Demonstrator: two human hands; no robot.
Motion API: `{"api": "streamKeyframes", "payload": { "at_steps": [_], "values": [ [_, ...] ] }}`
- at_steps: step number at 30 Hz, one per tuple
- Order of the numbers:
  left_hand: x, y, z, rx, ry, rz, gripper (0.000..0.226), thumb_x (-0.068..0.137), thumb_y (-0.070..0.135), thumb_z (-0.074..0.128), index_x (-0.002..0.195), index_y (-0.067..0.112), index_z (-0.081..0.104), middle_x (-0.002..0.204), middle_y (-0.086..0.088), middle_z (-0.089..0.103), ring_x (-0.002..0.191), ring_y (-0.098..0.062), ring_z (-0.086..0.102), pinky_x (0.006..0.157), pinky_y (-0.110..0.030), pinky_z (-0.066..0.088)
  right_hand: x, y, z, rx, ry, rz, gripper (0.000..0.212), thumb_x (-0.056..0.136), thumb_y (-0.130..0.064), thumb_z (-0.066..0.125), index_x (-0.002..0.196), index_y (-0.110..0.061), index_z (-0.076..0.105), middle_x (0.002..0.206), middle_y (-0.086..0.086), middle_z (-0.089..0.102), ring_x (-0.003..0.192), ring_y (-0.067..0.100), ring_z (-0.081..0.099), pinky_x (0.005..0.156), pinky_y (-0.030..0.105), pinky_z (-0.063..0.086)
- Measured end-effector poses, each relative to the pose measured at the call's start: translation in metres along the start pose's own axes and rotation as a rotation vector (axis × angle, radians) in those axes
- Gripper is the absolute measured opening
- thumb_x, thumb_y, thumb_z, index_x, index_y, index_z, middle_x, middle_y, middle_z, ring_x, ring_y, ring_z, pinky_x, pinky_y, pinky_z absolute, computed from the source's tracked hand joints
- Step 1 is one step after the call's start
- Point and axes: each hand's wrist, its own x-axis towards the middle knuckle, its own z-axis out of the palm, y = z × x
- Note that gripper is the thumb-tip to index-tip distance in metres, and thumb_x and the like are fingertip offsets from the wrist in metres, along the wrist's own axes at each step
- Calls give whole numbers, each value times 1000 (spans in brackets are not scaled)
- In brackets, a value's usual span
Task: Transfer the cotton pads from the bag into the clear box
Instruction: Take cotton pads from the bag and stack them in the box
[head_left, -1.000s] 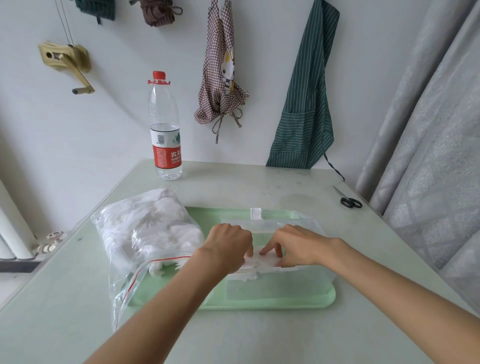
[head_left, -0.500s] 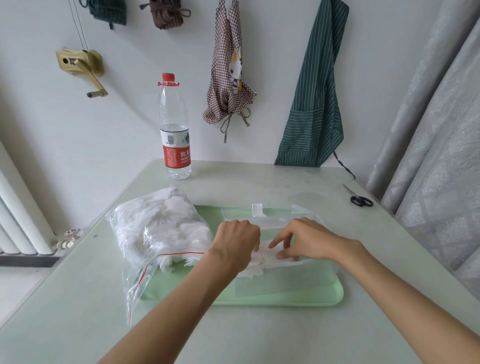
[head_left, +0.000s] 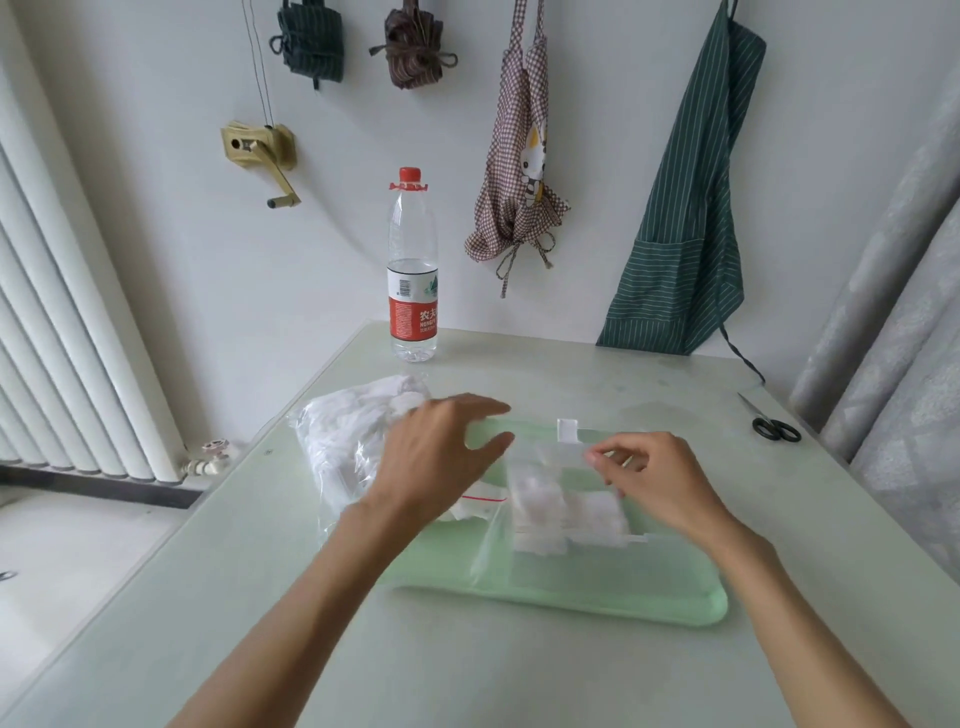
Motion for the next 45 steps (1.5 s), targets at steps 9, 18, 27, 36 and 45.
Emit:
{"api": "streamKeyframes", "payload": {
  "at_steps": [9, 18, 27, 36, 45],
  "values": [
    [-43, -90, -28, 19, -217, -243, 42, 77, 62, 61, 116, 46, 59, 135, 25, 48, 124, -6, 48, 95, -30, 41, -34, -85, 52, -161, 128, -354, 6, 74, -40, 72, 71, -35, 71, 57, -16, 59, 57, 2, 53, 53, 15, 38],
    [-32, -89, -8, 146, 43, -323, 30, 99, 42, 34, 101, 23, 58, 89, -7, 65, 88, -34, 59, 62, -33, 31, -52, -84, 110, -532, 253, -555, 35, 55, -13, 85, 87, -23, 73, 81, -10, 67, 75, 18, 61, 70, 27, 33],
    [-9, -95, -21, 20, -154, -409, 32, 96, 44, 41, 93, 27, 68, 107, 3, 69, 99, -25, 60, 72, -31, 39, -25, -111, 117, -1003, 144, -606, 29, 35, -15, 86, 52, -22, 63, 64, -1, 52, 74, 22, 40, 65, 31, 22],
    [-47, -93, -44, 159, -178, -135, 53, 91, 49, 51, 138, 27, 39, 138, 12, 49, 127, -15, 44, 97, -32, 39, -39, -102, 110, -448, 98, -647, 16, 67, -5, 74, 74, -18, 68, 80, -6, 62, 83, 14, 49, 69, 22, 33],
    [-50, -51, -43, -627, -101, -237, 30, 94, 40, 47, 115, 22, 59, 111, 5, 67, 97, -7, 65, 84, -28, 53, -55, -103, 48, 676, -177, 239, 12, 78, -17, 75, 88, -10, 73, 69, -6, 70, 60, 0, 59, 56, 11, 45]
  ]
}}
